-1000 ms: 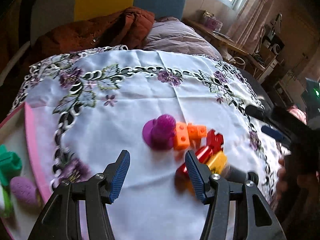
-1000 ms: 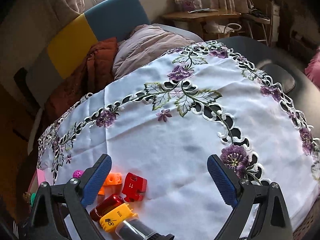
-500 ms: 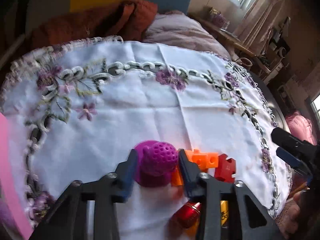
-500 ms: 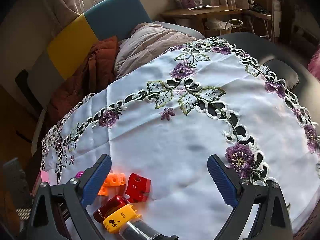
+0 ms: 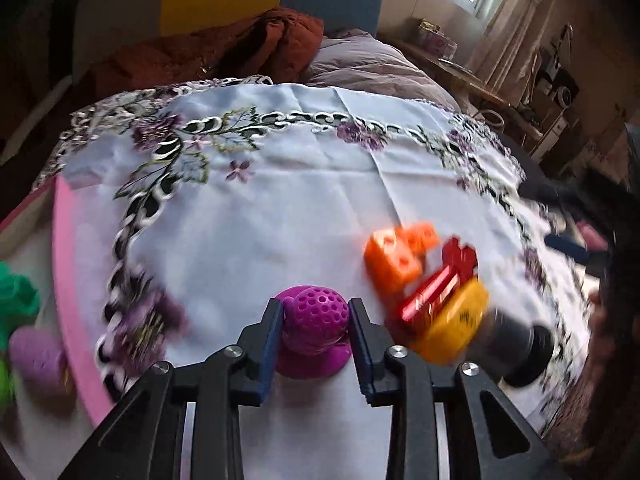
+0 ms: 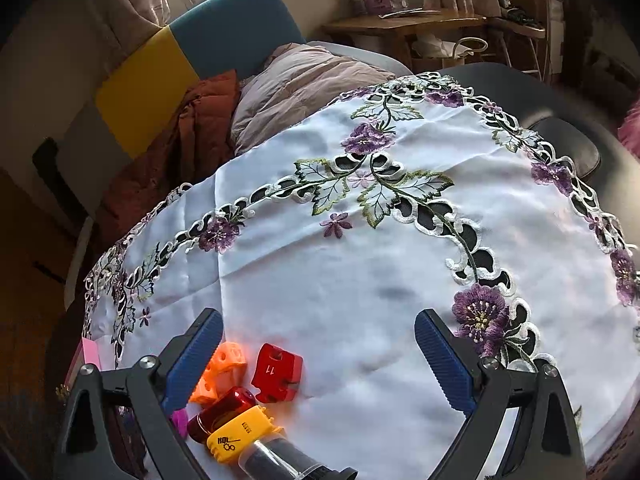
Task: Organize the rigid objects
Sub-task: 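Grasp the magenta perforated suction piece with the left tool, then lift the magenta piece with left while right grasps the orange cube cluster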
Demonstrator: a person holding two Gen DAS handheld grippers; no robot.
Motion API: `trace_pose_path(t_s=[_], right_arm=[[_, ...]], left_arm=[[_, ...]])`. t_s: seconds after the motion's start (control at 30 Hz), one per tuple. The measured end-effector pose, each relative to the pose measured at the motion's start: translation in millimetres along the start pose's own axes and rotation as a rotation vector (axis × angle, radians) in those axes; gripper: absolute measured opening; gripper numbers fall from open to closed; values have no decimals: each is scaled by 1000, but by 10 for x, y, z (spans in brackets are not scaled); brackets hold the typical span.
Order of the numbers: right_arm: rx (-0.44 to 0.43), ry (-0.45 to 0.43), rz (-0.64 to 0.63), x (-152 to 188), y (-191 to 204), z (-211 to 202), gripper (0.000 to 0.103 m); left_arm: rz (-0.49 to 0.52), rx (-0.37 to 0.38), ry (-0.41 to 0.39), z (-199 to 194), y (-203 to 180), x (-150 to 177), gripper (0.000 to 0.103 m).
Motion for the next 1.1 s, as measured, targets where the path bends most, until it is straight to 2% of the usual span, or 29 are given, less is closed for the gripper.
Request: trace_pose_path(t_s=[0.13,0.3,0.73,0.8,1.1], right_arm=[[-13,0,-11,5,29,-2,97],[-53,4,-71,25,176,11,97],[-115,77,-352,213,758,113,98],[-125,94,-397,243,861,146,101],[-53,179,-607,358,1286,589,103]], left_arm=[[50,-22,-40,-37,-35,134,32],[21,-16,-15,62,7,82,33],[26,-7,-52,82,55,146,33],[36,-12,-58,73,51,158,33],[22,4,-49,-54,99,265,33]])
Point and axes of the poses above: each gripper's, at about its wrist camera, not at the fingertips, and z roughly the way its jaws point, y to its left, x to its underside, the point moved 1 cm from there along z, roughly the way its jaws point, and after that the axes turned 9 degrees about -z, right-handed, at the moved point
